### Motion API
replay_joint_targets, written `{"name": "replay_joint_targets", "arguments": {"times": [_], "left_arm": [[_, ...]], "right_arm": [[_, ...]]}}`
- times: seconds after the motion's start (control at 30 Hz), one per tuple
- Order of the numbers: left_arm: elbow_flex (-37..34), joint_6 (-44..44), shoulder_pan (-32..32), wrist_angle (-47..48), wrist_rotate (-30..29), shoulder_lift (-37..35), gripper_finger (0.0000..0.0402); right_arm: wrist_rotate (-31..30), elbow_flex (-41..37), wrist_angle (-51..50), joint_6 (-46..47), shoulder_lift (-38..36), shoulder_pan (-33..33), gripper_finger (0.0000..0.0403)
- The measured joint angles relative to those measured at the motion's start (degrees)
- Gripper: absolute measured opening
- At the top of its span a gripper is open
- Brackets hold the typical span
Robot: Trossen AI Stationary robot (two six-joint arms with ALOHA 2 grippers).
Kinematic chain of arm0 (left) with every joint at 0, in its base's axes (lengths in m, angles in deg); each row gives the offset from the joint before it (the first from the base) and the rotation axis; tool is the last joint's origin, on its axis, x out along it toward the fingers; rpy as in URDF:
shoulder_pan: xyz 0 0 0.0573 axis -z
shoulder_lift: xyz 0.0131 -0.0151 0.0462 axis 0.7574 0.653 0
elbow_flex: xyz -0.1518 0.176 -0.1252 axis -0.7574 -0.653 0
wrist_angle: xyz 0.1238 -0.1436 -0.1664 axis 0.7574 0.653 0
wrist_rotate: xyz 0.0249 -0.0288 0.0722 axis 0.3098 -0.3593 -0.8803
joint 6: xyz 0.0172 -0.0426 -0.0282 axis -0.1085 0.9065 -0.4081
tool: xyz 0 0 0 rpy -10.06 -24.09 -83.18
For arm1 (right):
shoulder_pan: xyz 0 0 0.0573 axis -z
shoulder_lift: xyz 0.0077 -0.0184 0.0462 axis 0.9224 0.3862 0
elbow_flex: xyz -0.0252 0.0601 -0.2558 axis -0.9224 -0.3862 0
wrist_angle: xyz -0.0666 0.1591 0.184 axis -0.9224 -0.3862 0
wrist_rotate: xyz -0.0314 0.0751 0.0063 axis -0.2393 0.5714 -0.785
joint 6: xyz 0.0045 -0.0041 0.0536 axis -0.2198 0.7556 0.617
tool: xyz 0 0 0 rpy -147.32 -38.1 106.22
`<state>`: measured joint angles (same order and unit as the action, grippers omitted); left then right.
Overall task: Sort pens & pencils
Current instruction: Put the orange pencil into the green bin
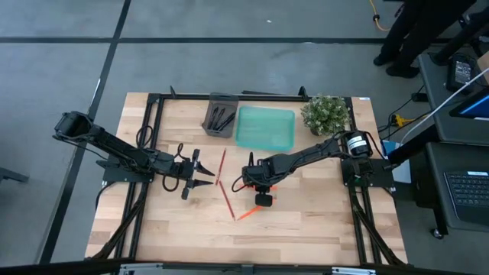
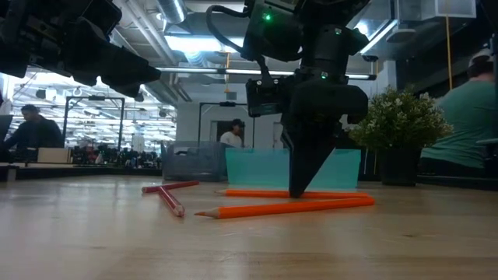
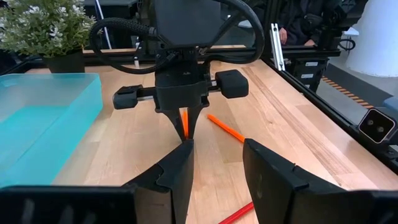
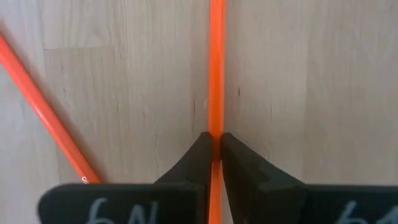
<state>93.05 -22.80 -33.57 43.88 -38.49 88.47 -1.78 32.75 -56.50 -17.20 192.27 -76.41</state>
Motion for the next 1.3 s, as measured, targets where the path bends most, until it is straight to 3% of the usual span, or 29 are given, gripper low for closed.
{"name": "replay_joint_targets", "arguments": {"times": [1.07, 1.3], "left_arm": [[0.0, -0.2, 0.0, 0.0, 0.0, 0.0, 0.0132], [0.0, -0.2, 0.0, 0.0, 0.0, 0.0, 0.0132]], "right_arm": [[-2.3, 18.1, -18.3, -9.2, 0.0, 0.5, 0.0032], [-6.2, 22.0, -24.2, -11.1, 0.0, 1.1, 0.0032]]}}
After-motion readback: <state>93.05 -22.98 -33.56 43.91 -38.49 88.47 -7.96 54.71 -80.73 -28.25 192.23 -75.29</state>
